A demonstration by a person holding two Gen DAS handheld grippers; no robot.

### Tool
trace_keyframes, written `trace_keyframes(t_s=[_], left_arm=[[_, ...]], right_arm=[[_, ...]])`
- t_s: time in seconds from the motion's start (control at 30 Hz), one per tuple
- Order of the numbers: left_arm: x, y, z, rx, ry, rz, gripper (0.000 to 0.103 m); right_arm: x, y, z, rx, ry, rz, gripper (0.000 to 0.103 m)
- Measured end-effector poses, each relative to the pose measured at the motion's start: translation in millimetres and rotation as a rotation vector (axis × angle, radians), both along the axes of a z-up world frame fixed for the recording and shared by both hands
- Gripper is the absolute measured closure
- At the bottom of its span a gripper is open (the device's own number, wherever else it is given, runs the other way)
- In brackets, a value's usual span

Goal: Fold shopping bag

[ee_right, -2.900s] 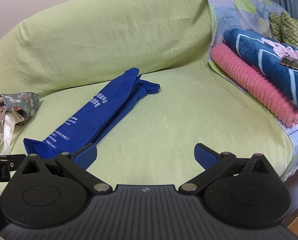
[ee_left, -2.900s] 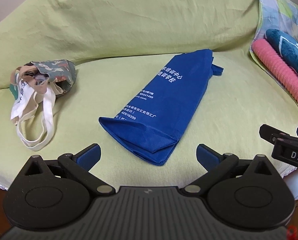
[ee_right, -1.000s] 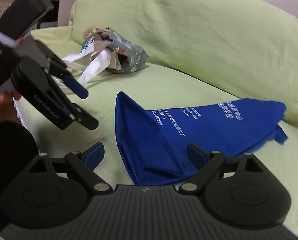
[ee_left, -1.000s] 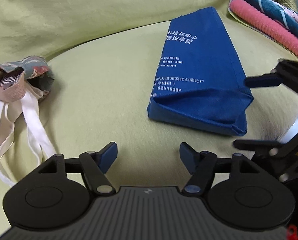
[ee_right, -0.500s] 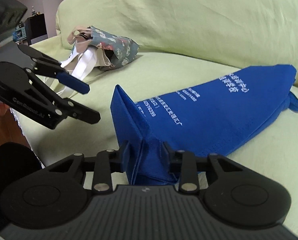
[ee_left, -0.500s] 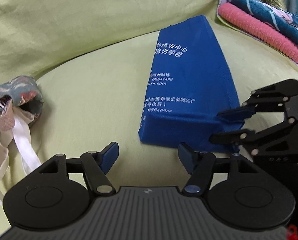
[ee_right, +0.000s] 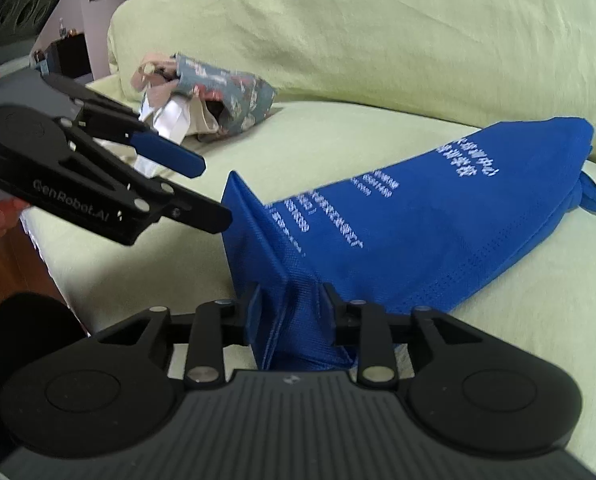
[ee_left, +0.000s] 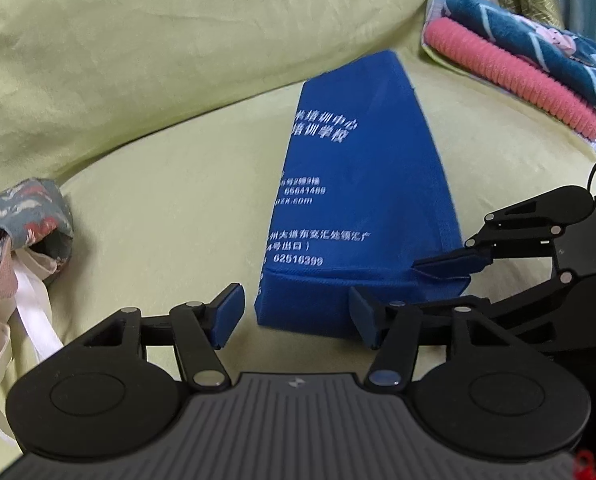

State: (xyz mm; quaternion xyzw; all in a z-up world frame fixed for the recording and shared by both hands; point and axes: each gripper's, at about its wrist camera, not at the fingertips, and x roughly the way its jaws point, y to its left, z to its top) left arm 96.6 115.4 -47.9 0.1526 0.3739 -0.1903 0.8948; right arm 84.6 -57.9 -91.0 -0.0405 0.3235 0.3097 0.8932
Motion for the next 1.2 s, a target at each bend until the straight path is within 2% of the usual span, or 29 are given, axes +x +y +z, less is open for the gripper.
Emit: trace_keyframes(t_s=[0.1,0.23,0.37,0.47,0.5,0.53,0.57,0.6,0.63,0.67,0.7,0.73,0.8,0.87,0.93,1.0,1.07,1.1,1.17,1.2], left_arm=[[-6.6,-12.7,8.3,0.045,-0.041,-0.060,0.042],[-12.5,-44.2,10.9,0.117,-0.072,-0.226,0.042],[-10.1,-81.2,-9.3,0.261,-0.050,-0.410,0.041],[-9.1,-99.0,-31.1,0.385,-0.022,-0.518,0.041],[-9.6,-101.9,-37.0,0.424,-0.023,-0.539,0.042],[-9.6,-102.2,-40.5,0.448,-0.027,-0.544,0.045],[-8.8,-101.4,-42.6,0.461,-0.028,-0.541,0.052],[-7.0,-99.6,-42.7,0.459,-0.026,-0.523,0.064],[-4.9,-96.2,-39.9,0.440,-0.025,-0.489,0.073],[-3.1,-90.6,-35.0,0.415,-0.044,-0.444,0.093],[-1.0,-83.7,-29.0,0.388,-0.073,-0.390,0.095],[2.2,-74.7,-21.3,0.350,-0.103,-0.325,0.096],[14.9,-48.9,-2.9,0.215,-0.119,-0.177,0.096],[30.8,-22.7,7.6,0.102,-0.100,-0.043,0.097],[44.0,-1.0,11.5,0.038,-0.089,0.076,0.097],[57.6,24.6,15.5,-0.085,-0.046,0.189,0.097],[66.7,45.7,20.0,-0.202,-0.011,0.259,0.097],[70.7,53.2,21.6,-0.235,-0.006,0.284,0.097],[78.5,61.5,23.7,-0.254,-0.015,0.302,0.095],[83.3,61.6,24.1,-0.241,-0.010,0.271,0.092]], right_arm=[[-4.4,-19.5,12.7,0.042,0.003,-0.049,0.071],[-9.1,-62.6,21.2,0.104,0.030,-0.174,0.066],[-7.5,-103.8,15.4,0.155,0.086,-0.328,0.061],[0.3,-120.4,9.6,0.227,0.141,-0.382,0.058],[3.4,-123.4,8.3,0.252,0.155,-0.392,0.057],[7.2,-123.7,8.5,0.269,0.161,-0.400,0.052],[11.1,-123.9,8.7,0.286,0.167,-0.408,0.049],[17.0,-122.8,10.2,0.302,0.167,-0.414,0.049],[21.8,-121.0,10.8,0.318,0.169,-0.414,0.049],[25.9,-118.2,11.0,0.328,0.170,-0.413,0.050],[29.8,-115.1,11.7,0.330,0.164,-0.422,0.050],[33.7,-112.1,12.4,0.332,0.157,-0.430,0.050],[41.4,-104.7,12.8,0.329,0.151,-0.452,0.050],[49.4,-95.3,10.9,0.319,0.159,-0.465,0.049],[57.5,-84.9,7.5,0.313,0.173,-0.481,0.050],[62.7,-74.1,8.1,0.330,0.164,-0.493,0.053],[67.2,-61.9,12.9,0.352,0.137,-0.483,0.054],[70.3,-55.2,15.5,0.356,0.125,-0.470,0.055],[82.0,-41.2,14.4,0.320,0.121,-0.469,0.055],[90.5,-35.6,10.8,0.313,0.131,-0.469,0.055]])
